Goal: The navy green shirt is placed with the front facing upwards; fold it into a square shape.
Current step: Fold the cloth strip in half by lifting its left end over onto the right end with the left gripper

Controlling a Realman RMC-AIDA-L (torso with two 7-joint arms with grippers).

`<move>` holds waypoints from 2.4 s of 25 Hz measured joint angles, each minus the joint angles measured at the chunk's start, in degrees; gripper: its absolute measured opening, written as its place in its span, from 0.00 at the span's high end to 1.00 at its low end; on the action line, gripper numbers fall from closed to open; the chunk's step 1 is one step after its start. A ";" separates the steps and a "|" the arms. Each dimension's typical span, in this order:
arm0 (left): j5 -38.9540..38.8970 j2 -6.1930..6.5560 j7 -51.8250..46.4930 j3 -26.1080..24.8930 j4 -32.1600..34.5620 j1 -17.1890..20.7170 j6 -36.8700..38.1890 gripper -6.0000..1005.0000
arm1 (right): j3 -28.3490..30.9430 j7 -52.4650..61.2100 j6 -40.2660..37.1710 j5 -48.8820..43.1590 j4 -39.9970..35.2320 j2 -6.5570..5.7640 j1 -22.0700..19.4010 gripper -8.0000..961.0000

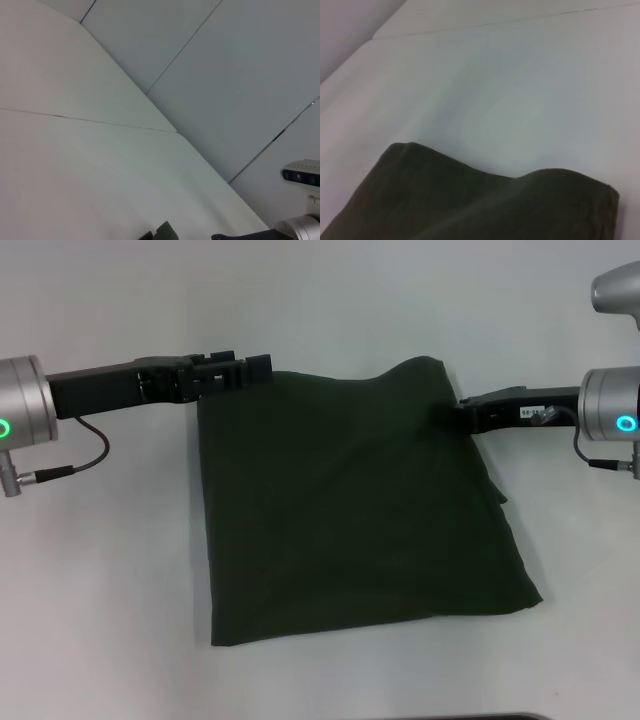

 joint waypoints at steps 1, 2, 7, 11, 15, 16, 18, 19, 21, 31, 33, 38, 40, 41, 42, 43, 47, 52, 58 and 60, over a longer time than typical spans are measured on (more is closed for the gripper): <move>0.01 -0.01 0.10 0.00 -0.01 0.01 -0.01 0.18 | -0.02 -0.10 0.10 0.06 -0.08 0.05 0.03 0.99; 0.00 -0.01 0.24 0.00 -0.01 0.01 -0.04 0.18 | 0.03 -0.18 0.10 0.14 -0.26 0.09 0.00 0.99; -0.13 0.02 0.38 0.00 -0.02 0.02 -0.06 0.18 | 0.49 -2.86 -2.59 3.08 -1.34 0.09 -0.82 0.99; -0.27 0.07 0.40 0.00 -0.02 -0.04 -0.06 0.18 | 0.54 -3.96 -7.47 5.93 -3.30 -0.32 -1.75 0.99; -0.18 -0.06 1.04 0.06 0.46 -0.56 -0.26 0.18 | 0.62 -3.99 -10.52 6.64 -5.12 -0.46 -2.21 0.99; -0.15 -0.06 1.46 0.08 1.00 -0.80 -0.41 0.18 | 0.84 -3.99 -10.95 6.67 -5.57 -0.50 -2.38 0.99; -0.05 -0.03 2.33 0.19 2.24 -1.43 -0.70 0.18 | 1.87 -3.86 -12.19 6.75 -6.86 -0.68 -2.86 0.99; 0.06 0.01 2.80 0.42 2.95 -1.79 -1.07 0.18 | 2.78 -3.68 -13.20 6.77 -7.73 -0.81 -3.25 0.99; 0.20 0.08 3.44 1.54 3.89 -2.11 -2.24 0.18 | 4.66 -3.37 -15.24 6.79 -9.31 -1.01 -4.01 0.99; 0.21 0.04 3.86 10.72 7.52 -2.80 -10.41 0.18 | 13.25 -3.17 -21.47 6.88 -11.29 -2.63 -6.97 0.99; 0.21 -0.04 3.73 12.00 8.21 -3.00 -11.94 0.18 | 13.64 -3.16 -21.53 6.87 -11.30 -2.73 -7.28 0.99; 0.22 -0.06 3.59 13.56 10.32 -3.89 -14.55 0.18 | 13.84 -3.16 -21.66 6.83 -11.29 -2.77 -7.55 0.99; 0.24 -0.05 3.58 13.70 10.70 -4.03 -15.43 0.18 | 13.83 -3.16 -21.70 6.83 -11.30 -2.77 -7.49 0.99; 0.24 -0.05 3.58 13.75 10.84 -4.05 -15.81 0.18 | 13.78 -3.16 -21.71 6.82 -11.30 -2.73 -7.45 0.99; 0.25 -0.04 3.58 13.76 10.88 -4.06 -16.17 0.18 | 13.73 -3.16 -21.72 6.81 -11.30 -2.69 -7.39 0.99; 0.25 -0.04 3.58 13.79 10.89 -4.06 -16.39 0.18 | 13.63 -3.16 -21.73 6.75 -11.30 -2.64 -7.33 0.99; 0.28 0.14 3.59 14.10 10.96 -4.08 -18.05 0.18 | 13.54 -3.16 -21.77 6.57 -11.30 -2.48 -7.16 0.99; 0.72 0.34 3.61 14.14 10.97 -4.11 -19.33 0.18 | 13.55 -3.16 -21.79 6.57 -11.30 -2.43 -7.16 0.99; 0.91 0.36 3.58 14.14 10.89 -4.29 -20.92 0.18 | 13.69 -3.17 -21.79 6.60 -11.31 -2.43 -7.36 0.99; 0.91 0.45 3.57 13.93 10.85 -4.30 -21.65 0.18 | 13.79 -3.21 -21.79 6.62 -11.30 -2.43 -7.44 0.99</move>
